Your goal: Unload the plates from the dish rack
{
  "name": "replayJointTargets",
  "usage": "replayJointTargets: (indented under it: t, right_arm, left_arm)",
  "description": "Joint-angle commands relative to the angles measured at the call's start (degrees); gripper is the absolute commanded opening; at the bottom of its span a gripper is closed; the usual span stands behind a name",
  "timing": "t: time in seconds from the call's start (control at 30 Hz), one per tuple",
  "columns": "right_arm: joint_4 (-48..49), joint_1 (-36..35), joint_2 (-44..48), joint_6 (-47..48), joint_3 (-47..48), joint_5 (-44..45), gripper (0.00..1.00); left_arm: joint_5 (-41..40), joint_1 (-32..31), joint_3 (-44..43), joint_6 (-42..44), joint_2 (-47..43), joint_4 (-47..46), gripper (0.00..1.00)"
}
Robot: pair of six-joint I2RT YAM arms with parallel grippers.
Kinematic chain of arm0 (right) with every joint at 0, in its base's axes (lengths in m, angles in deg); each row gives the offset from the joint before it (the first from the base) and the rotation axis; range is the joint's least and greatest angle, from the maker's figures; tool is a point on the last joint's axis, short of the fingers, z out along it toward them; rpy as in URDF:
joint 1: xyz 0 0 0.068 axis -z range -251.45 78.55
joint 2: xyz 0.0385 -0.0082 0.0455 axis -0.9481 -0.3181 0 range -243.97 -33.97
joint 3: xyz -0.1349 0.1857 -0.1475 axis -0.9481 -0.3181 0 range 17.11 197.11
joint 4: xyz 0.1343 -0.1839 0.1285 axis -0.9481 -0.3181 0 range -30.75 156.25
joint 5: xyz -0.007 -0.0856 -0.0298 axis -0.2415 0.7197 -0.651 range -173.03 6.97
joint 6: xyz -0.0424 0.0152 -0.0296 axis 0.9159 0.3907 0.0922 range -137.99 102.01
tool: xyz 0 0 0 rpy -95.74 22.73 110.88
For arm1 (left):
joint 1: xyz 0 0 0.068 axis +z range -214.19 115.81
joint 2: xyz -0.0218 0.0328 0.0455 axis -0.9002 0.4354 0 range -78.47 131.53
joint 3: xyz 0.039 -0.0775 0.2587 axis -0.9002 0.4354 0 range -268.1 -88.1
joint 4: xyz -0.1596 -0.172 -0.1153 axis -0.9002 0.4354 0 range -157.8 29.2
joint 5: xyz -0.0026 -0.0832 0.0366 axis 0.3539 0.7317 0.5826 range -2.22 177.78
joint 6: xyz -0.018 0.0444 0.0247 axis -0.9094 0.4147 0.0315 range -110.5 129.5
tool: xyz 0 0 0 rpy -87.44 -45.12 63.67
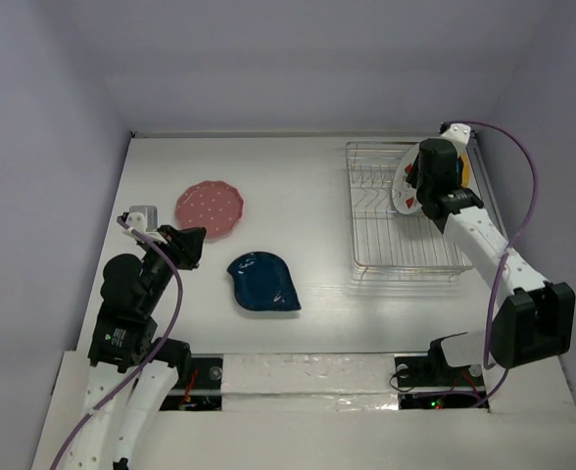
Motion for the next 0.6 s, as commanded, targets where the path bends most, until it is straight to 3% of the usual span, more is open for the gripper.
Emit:
replayJointTargets:
  t: [0.0, 0.13, 0.57]
  right_arm:
    - [-1.2, 1.7, -3.0, 0.0, 3.9, 3.0, 0.41]
    - [-2.0, 3.7, -7.3, 0.5, 6.1, 4.4, 0.43]
    - [-2.2, 5.4, -8.5, 0.6, 6.0, 7.1, 0.43]
  left_arm:
    - [-0.3, -0.2, -1.0, 0.0, -0.2, -1.9, 0.13]
    - [-0.2, -0.7, -1.0, 0.0, -0.2, -1.8, 0.21]
    - [-0.2, -0.7, -1.0, -0.1, 0.4, -1.7, 0.24]
